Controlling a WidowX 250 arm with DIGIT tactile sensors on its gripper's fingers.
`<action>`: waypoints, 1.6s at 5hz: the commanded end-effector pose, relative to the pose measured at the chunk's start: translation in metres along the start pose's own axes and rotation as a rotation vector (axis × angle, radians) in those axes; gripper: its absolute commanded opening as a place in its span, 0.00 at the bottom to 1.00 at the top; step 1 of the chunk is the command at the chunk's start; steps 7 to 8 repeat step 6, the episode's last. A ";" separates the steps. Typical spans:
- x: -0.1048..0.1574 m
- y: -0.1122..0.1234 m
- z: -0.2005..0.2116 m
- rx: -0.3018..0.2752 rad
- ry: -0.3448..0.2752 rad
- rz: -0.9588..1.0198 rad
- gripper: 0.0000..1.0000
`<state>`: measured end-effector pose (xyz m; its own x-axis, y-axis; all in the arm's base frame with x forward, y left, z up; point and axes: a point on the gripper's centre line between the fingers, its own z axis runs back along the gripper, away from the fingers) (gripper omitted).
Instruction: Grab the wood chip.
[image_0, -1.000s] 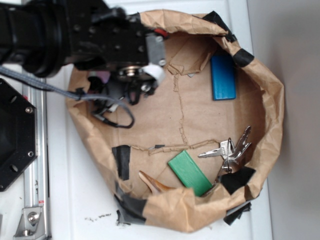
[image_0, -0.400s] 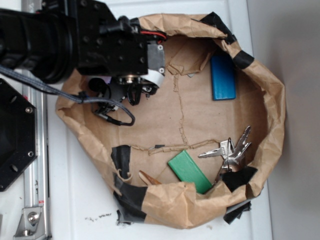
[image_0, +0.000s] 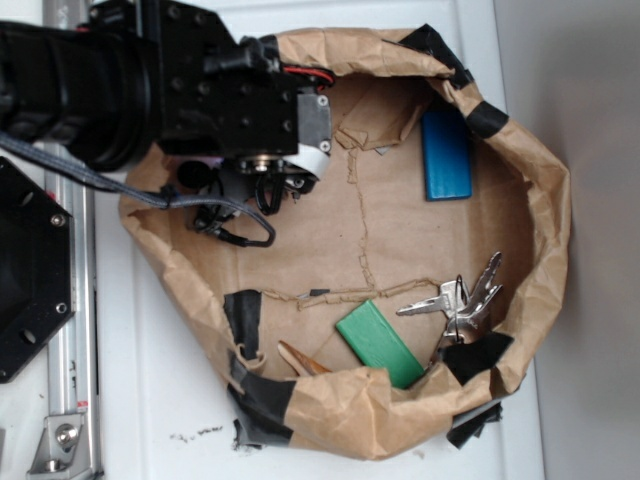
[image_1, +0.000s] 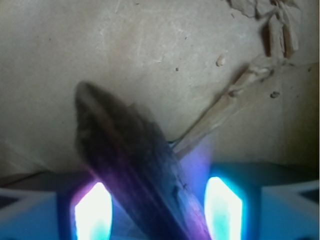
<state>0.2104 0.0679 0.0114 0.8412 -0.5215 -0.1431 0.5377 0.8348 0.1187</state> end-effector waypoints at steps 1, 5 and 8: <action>0.002 -0.005 0.006 0.007 -0.033 0.031 0.00; 0.053 0.017 0.140 -0.087 -0.155 0.272 0.00; 0.063 0.006 0.145 -0.092 -0.126 0.287 0.00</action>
